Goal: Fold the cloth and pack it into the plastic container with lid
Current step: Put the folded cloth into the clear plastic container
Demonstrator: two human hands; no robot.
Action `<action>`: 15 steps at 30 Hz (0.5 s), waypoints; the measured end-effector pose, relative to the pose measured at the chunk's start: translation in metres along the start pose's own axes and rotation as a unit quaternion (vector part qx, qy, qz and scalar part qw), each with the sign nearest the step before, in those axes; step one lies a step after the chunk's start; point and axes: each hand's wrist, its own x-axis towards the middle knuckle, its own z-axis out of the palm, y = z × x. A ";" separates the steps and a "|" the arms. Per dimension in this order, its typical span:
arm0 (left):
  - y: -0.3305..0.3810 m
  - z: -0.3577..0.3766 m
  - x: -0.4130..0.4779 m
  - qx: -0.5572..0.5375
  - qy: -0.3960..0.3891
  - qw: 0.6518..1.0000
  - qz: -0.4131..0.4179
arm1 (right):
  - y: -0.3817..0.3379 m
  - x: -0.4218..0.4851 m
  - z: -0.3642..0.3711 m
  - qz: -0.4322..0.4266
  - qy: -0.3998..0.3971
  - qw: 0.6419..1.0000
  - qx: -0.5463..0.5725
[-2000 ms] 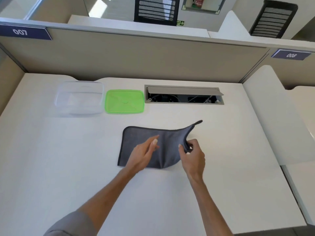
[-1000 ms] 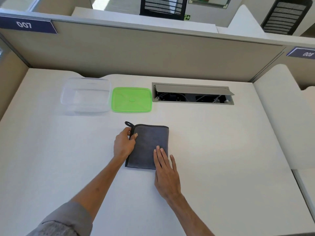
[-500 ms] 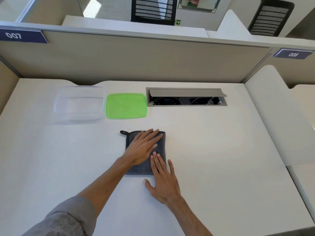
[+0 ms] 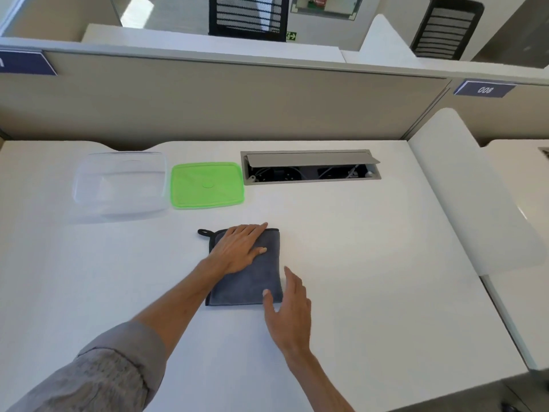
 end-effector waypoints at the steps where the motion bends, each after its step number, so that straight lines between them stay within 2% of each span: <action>1: 0.001 -0.005 0.005 -0.001 -0.012 1.000 -0.006 | -0.002 0.002 -0.001 0.056 0.000 0.998 0.007; 3: 0.002 -0.012 0.016 0.004 -0.045 0.999 -0.016 | -0.006 0.009 -0.001 0.147 -0.037 0.988 0.036; 5: 0.001 -0.020 0.028 0.004 -0.080 0.996 -0.032 | -0.013 0.017 -0.003 0.201 -0.061 0.974 0.084; 12: -0.006 -0.027 0.041 -0.035 -0.137 0.987 -0.077 | -0.013 0.028 -0.014 0.247 -0.105 0.937 0.222; 15: -0.019 -0.024 0.029 -0.144 -0.121 0.979 -0.074 | -0.008 0.027 -0.022 0.274 -0.114 0.895 0.334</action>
